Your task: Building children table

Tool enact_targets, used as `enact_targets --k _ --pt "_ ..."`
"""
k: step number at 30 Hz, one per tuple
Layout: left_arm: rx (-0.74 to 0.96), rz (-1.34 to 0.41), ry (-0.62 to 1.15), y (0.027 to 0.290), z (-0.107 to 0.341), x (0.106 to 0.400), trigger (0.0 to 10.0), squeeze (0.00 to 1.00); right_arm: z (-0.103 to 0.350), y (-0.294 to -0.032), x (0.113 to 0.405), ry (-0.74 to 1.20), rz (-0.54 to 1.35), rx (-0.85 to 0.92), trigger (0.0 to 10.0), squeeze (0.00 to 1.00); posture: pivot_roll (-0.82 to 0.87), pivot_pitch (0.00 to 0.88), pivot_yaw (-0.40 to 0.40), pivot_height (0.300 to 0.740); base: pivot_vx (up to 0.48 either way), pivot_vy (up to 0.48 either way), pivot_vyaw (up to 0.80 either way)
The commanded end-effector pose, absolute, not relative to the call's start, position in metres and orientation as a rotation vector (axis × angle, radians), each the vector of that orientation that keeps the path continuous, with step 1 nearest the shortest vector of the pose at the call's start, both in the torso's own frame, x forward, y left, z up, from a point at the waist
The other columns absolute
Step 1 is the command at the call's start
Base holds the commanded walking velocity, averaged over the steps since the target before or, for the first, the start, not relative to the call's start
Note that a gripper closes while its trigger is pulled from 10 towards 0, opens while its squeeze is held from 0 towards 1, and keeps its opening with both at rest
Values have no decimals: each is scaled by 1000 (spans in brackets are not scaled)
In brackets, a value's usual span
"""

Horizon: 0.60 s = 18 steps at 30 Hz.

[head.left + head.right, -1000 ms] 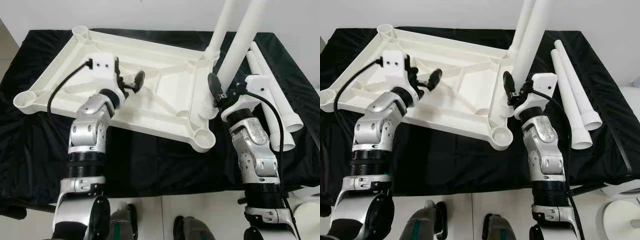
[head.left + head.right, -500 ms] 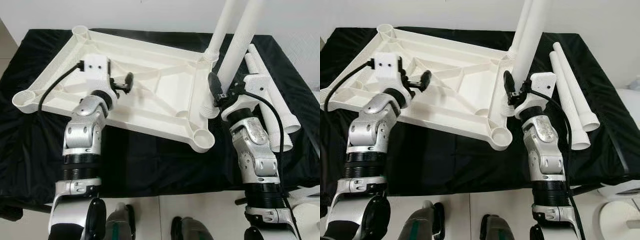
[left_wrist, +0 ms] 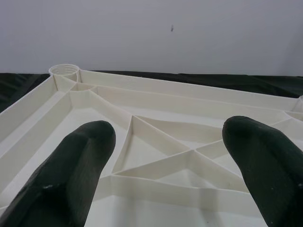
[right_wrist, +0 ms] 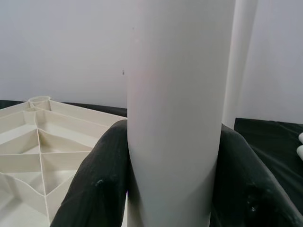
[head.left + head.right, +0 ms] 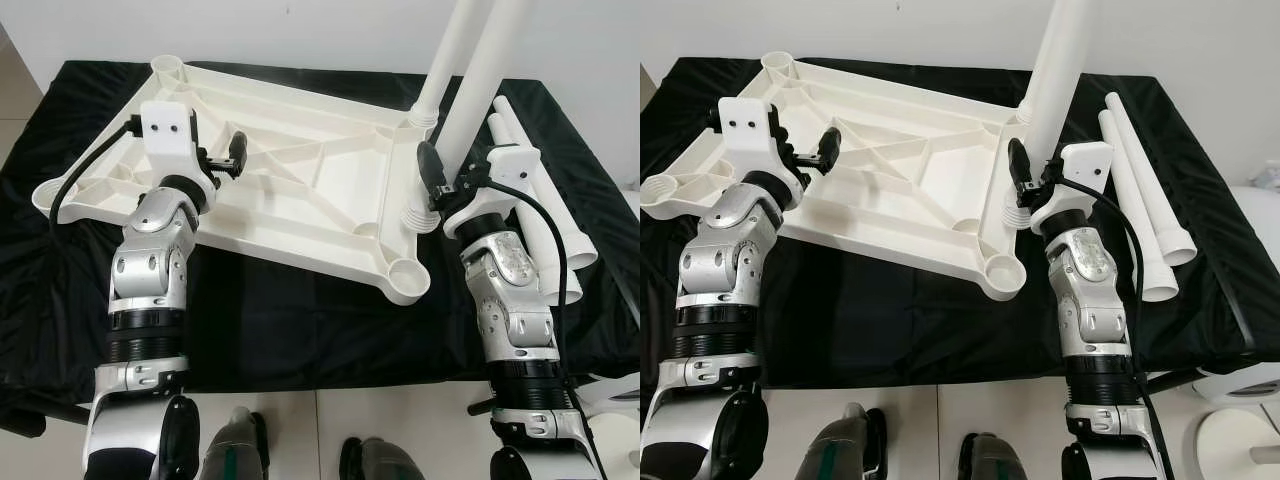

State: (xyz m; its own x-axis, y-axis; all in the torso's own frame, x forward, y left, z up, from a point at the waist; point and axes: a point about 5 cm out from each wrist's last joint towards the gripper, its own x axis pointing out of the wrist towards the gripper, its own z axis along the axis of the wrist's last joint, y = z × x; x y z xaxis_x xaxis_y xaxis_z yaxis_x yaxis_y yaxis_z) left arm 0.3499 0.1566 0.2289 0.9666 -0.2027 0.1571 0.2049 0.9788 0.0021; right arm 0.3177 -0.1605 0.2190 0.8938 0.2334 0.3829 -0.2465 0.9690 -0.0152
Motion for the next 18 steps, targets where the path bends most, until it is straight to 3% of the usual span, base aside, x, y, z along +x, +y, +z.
enact_targets --k 1,10,18 --pt "11 -176 -161 153 222 347 10000 0 226 -161 318 -434 267 14 10000 0 48 84 -15 740 0 0 0" --pt "40 -228 -180 149 209 325 10000 0 218 -151 305 -477 285 18 10000 0 45 73 -1 740 0 0 0" --pt "20 -172 -162 149 191 309 10000 0 204 -152 288 -468 262 11 10000 0 39 62 8 740 0 0 0"
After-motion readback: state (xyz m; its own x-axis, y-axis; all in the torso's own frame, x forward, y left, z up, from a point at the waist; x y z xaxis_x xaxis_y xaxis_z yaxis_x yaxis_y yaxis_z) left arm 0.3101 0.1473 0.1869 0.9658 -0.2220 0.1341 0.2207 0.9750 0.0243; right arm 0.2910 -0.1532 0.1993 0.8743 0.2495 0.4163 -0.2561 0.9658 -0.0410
